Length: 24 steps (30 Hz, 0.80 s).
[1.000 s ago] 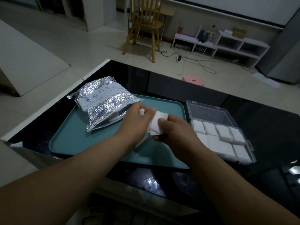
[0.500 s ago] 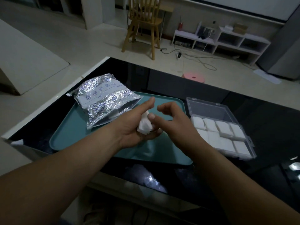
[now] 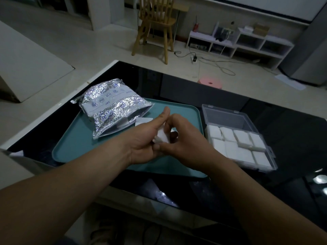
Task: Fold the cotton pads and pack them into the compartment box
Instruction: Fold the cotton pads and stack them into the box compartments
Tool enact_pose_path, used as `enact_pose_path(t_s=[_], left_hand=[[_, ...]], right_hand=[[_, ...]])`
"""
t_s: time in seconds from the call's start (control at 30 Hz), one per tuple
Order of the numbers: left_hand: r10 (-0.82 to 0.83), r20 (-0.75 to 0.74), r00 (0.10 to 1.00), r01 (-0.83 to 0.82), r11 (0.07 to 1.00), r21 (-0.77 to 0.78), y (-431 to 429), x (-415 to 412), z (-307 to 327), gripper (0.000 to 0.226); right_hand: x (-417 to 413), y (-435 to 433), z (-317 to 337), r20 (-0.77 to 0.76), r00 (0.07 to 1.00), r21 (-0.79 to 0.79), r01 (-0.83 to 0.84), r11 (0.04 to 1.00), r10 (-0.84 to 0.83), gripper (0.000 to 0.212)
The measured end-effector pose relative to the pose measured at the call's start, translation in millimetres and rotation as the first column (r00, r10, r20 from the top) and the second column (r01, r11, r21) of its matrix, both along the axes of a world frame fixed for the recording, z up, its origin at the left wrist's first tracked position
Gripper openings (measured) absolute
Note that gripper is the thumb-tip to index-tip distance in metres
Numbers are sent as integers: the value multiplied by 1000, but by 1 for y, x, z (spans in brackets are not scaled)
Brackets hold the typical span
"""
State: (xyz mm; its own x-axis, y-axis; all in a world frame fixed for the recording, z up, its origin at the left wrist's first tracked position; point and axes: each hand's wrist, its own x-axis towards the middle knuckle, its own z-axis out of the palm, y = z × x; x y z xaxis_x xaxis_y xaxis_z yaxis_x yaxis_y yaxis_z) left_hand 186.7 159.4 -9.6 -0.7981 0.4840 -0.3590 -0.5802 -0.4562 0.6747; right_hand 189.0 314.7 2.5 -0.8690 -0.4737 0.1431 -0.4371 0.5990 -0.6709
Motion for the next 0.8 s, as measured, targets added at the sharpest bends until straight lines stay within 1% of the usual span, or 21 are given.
enact_pose_path(t_s=[0.03,0.1,0.13,0.17,0.2,0.23,0.27,0.3,0.33,0.37,0.43,0.47,0.5,0.57,0.6,0.7,0.77,0.8], left_hand=[[8,-3,1000,-8,1000,1,-1,0,1,43],[125,19,992,-126,992,12,-5,-5,1,29],[227,48,973,-229,973,29,-10,-10,1,21],[314,77,946,-317,948,38,-15,-13,4,16],[371,83,925,-375,927,29,-21,-17,7,12],[416,78,906,-418,908,13,-28,-20,9,12],[445,63,894,-445,895,-2,-34,-21,11,12],[468,58,882,-468,883,-15,-38,-23,12,12],[481,57,875,-480,877,-30,-40,-23,13,10],[483,51,874,-481,876,-45,-40,-23,14,8],[481,24,876,-476,873,-104,-37,-23,14,4],[478,13,878,-472,871,-135,-35,-24,13,5],[474,10,881,-467,871,-154,-34,-24,13,5],[472,7,881,-465,870,-164,-34,-24,15,4],[477,6,879,-469,867,-167,-36,-24,15,6],[481,-14,876,-474,858,-196,-39,-23,15,7],[459,-51,887,-457,854,-249,-38,-23,12,10],[441,-72,895,-442,850,-288,-36,-22,9,13]], right_hand=[[-1,0,0,12,1000,-8,-1,1000,2,47],[-3,1,6,93,996,-94,17,995,-8,45],[-6,2,10,121,991,-140,76,987,-59,42],[-11,3,13,130,981,-176,167,970,-145,35],[-18,6,14,115,962,-174,265,948,-248,25],[-25,9,14,90,937,-124,348,929,-339,17],[-32,12,10,59,918,-24,394,919,-392,14],[-39,13,4,45,913,85,402,912,-406,14],[-43,12,-4,56,915,185,384,904,-400,12],[-44,8,-12,81,917,265,357,896,-390,20],[-40,-3,-26,107,922,363,312,878,-372,45],[-38,-8,-31,74,927,397,311,864,-368,51],[-37,-12,-34,19,934,426,315,848,-356,51],[-37,-15,-37,-79,946,481,313,819,-314,40],[-37,-16,-37,-97,950,493,306,815,-298,32],[-36,-15,-35,-97,951,476,303,825,-293,13],[-33,-13,-35,-80,951,459,301,836,-298,10],[-32,-12,-34,-48,945,423,313,850,-324,11]])
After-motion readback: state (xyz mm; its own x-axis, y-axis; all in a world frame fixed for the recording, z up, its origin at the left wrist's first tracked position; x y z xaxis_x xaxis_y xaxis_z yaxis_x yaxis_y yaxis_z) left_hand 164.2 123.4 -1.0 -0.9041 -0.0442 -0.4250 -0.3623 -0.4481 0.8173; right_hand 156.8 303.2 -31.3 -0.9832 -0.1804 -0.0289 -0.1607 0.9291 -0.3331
